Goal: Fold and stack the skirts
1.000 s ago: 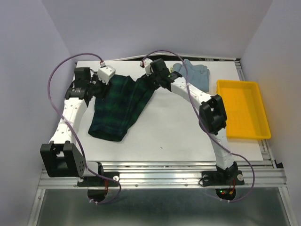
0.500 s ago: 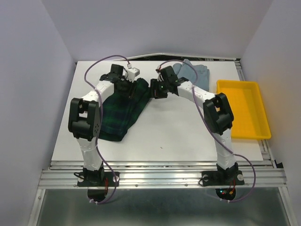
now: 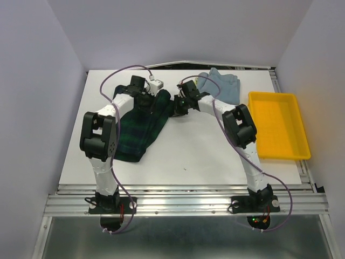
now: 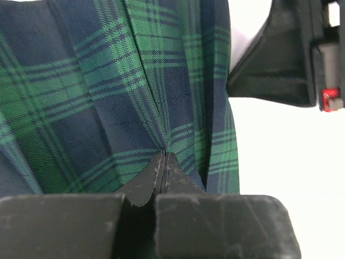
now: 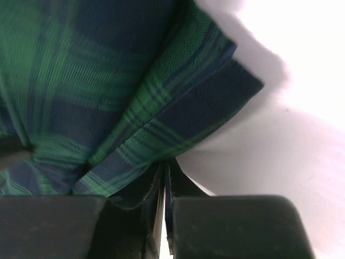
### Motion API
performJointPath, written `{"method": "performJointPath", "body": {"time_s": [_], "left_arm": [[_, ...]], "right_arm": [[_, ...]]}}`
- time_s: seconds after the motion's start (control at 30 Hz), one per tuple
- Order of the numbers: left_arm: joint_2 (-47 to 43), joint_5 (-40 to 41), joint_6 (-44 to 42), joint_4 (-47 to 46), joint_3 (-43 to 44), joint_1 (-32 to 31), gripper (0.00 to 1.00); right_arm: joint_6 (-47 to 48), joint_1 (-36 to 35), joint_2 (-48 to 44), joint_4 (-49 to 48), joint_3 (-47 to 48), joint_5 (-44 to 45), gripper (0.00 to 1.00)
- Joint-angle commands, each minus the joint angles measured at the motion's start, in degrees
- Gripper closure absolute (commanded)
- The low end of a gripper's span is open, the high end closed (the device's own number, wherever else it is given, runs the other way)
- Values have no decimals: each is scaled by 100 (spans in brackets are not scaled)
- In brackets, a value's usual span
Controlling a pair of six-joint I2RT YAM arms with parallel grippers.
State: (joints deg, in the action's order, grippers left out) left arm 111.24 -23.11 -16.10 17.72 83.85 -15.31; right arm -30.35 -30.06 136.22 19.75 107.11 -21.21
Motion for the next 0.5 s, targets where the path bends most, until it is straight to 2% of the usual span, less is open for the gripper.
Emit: {"method": "performJointPath", "body": {"time_s": [0.0,0.2,0.3,0.37,0.43,0.47], "left_arm": [[-498,-237,-218,47,-264,-165,100],[-147,-509,-148,57,-282,-288,100],[81,-562,-78,118,-230,-350,98],[213,-554,-8,109,-220,-350,86],[275,-702,-16,127,-220,-350,76],[267,-755,19,110,-220,-350,71]], "right_arm": [[38,71,62,-208,319,-6,93],[47,185,54,-217,293,-58,92],[47,299,-17,-243,214,-269,75],[12,378,-148,-287,126,-453,56],[-163,553,-297,-374,-67,-752,43],[-260,554,-359,-471,-163,-1057,28]]}}
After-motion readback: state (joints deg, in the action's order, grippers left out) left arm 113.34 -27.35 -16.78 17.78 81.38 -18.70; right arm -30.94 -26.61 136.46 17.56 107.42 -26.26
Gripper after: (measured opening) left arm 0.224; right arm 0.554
